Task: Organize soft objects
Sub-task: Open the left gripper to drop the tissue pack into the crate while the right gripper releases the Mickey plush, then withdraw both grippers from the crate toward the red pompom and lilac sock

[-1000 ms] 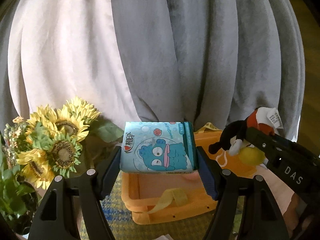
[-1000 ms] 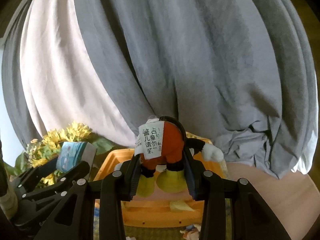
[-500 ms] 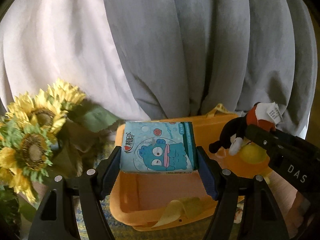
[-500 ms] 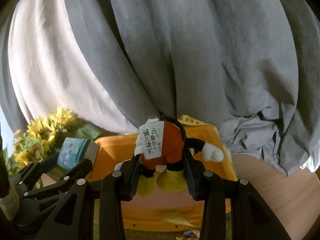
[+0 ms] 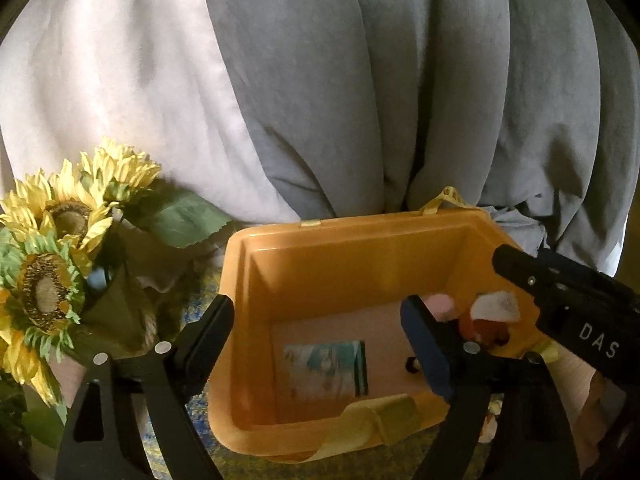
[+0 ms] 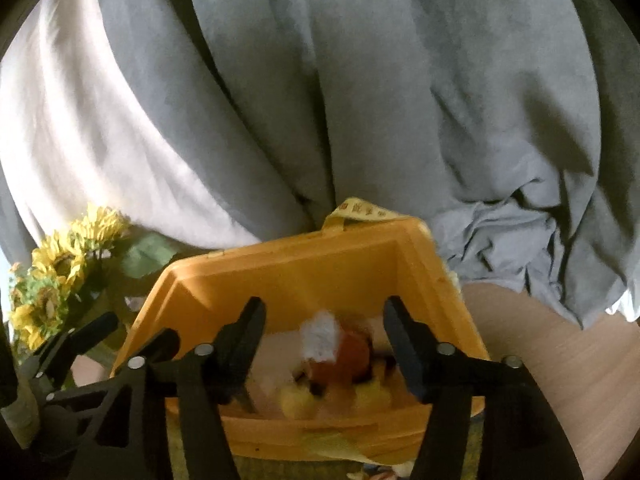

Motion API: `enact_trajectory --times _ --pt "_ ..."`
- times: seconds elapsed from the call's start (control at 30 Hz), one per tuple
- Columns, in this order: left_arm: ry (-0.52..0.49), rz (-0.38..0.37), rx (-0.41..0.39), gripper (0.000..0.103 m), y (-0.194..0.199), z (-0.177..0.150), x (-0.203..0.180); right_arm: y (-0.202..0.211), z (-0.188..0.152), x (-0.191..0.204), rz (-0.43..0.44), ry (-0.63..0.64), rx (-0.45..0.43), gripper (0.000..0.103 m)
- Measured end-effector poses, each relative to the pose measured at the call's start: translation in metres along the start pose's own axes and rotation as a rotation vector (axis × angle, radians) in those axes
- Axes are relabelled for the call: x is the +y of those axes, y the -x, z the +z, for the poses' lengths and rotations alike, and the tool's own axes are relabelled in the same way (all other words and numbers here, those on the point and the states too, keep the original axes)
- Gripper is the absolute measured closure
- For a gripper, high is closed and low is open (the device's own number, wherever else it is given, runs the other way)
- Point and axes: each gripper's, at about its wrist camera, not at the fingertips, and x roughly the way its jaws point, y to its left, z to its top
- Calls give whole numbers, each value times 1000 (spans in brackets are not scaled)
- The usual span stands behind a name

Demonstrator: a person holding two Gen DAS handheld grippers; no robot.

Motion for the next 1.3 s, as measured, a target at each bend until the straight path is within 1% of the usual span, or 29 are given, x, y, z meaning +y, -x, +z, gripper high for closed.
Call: enact_trajectory --times 0.13,0.3,0.5,0.73,0.97,1.3 --pt "6 5 -19 16 11 0 1 10 2 -1 -26 2 -24 33" --pt "-1 10 -51 16 33 -1 0 27 1 0 -41 -4 -46 28" --pt "18 2 -71 15 60 -8 3 54 -6 1 -63 -9 -75 23" --pt "9 0 -85 15 91 -22 4 89 -20 6 -87 -2 -105 23" --pt "17 -10 -77 15 111 -37 5 114 -34 9 -103 -9 -119 23" --pt "-36 15 -93 15 141 -72 7 147 -60 16 -149 -8 -137 23"
